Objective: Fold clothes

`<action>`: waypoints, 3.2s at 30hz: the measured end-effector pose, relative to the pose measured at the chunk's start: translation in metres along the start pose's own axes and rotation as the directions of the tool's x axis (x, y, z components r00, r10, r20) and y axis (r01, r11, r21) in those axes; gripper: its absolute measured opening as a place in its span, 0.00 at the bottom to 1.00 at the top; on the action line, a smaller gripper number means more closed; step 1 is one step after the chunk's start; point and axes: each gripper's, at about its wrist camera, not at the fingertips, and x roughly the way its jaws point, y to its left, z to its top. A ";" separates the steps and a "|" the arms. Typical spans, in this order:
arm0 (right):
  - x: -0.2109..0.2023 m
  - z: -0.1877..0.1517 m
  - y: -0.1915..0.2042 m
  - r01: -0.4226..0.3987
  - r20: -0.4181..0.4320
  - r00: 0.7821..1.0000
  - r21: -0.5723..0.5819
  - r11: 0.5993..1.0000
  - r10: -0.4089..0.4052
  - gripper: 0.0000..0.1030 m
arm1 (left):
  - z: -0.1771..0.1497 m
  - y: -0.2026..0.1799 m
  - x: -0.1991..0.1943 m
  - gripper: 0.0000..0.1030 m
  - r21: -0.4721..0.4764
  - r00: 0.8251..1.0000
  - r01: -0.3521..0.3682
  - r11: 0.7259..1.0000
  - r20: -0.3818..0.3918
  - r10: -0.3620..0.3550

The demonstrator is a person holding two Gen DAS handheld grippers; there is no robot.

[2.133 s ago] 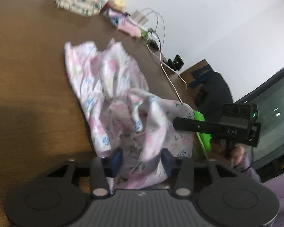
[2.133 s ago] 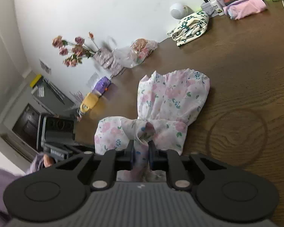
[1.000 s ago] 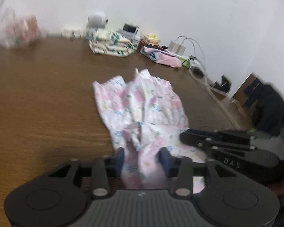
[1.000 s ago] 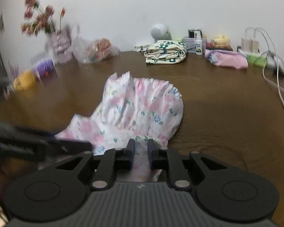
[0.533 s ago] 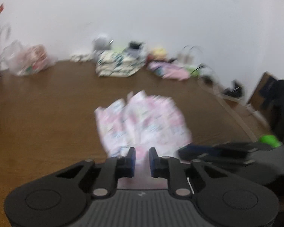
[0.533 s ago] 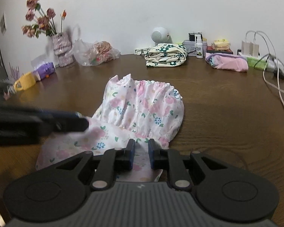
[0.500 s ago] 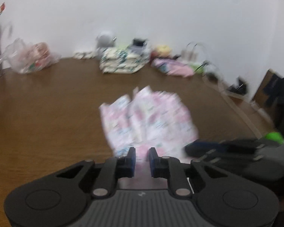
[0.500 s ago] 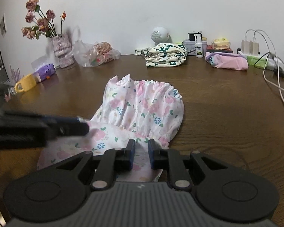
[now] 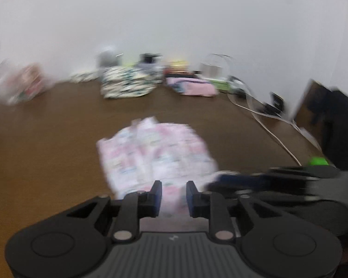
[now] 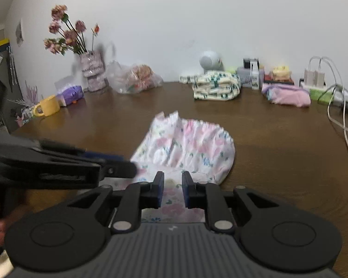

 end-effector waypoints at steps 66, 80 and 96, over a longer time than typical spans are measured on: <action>-0.058 -0.051 -0.020 -0.325 -0.005 0.946 -0.061 0.944 0.325 0.25 | -0.028 0.029 -0.003 0.28 -0.017 0.983 0.123 0.992 -0.132 -0.125; -0.047 -0.015 -0.075 -0.477 -0.006 0.872 0.210 0.853 0.489 0.19 | -0.083 0.027 -0.102 0.97 0.600 0.897 0.152 0.785 0.250 -0.364; -0.059 0.000 -0.063 -0.568 -0.128 0.804 0.118 0.814 0.580 0.17 | -0.065 0.004 -0.017 0.65 0.708 0.919 0.330 0.624 -0.090 -0.384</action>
